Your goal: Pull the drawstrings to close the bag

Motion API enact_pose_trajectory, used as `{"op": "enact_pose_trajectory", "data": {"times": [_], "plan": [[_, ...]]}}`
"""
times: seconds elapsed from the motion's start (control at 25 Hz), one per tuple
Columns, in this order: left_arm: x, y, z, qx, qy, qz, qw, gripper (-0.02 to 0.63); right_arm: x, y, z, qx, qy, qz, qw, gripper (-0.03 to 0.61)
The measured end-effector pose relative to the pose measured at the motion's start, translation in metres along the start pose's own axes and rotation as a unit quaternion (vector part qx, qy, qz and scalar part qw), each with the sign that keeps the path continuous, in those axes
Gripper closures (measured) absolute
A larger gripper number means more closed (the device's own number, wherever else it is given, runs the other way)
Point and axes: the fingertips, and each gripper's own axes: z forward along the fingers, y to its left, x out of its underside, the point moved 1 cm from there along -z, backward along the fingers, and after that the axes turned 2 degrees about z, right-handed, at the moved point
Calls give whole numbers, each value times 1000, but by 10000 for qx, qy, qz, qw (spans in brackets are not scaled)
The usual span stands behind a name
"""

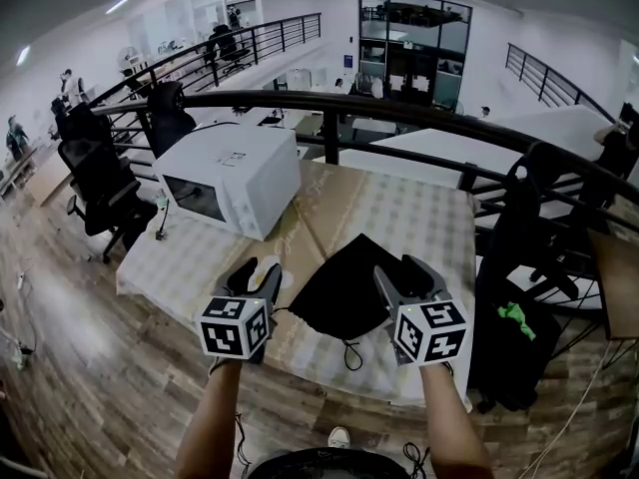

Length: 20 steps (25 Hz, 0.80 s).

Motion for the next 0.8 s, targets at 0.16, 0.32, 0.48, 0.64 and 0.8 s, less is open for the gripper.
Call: {"op": "enact_pose_trajectory", "data": {"times": [0.16, 0.32, 0.48, 0.64, 0.8], "plan": [[1, -5, 13, 126, 55, 6, 9999, 431, 5, -7, 5, 35, 26, 62, 10000, 370], [-4, -6, 24, 216, 41, 63, 9997, 431, 5, -11, 10, 101, 32, 87, 9999, 370], [-7, -1, 36, 395, -4, 117, 9992, 431, 6, -12, 17, 241, 18, 100, 9997, 370], [-8, 6, 46, 664, 2, 178, 9976, 431, 4, -8, 24, 464, 1, 120, 9989, 370], [-8, 18, 53, 1014, 28, 252, 9945, 431, -3, 4, 28, 766, -64, 111, 9970, 370]]}}
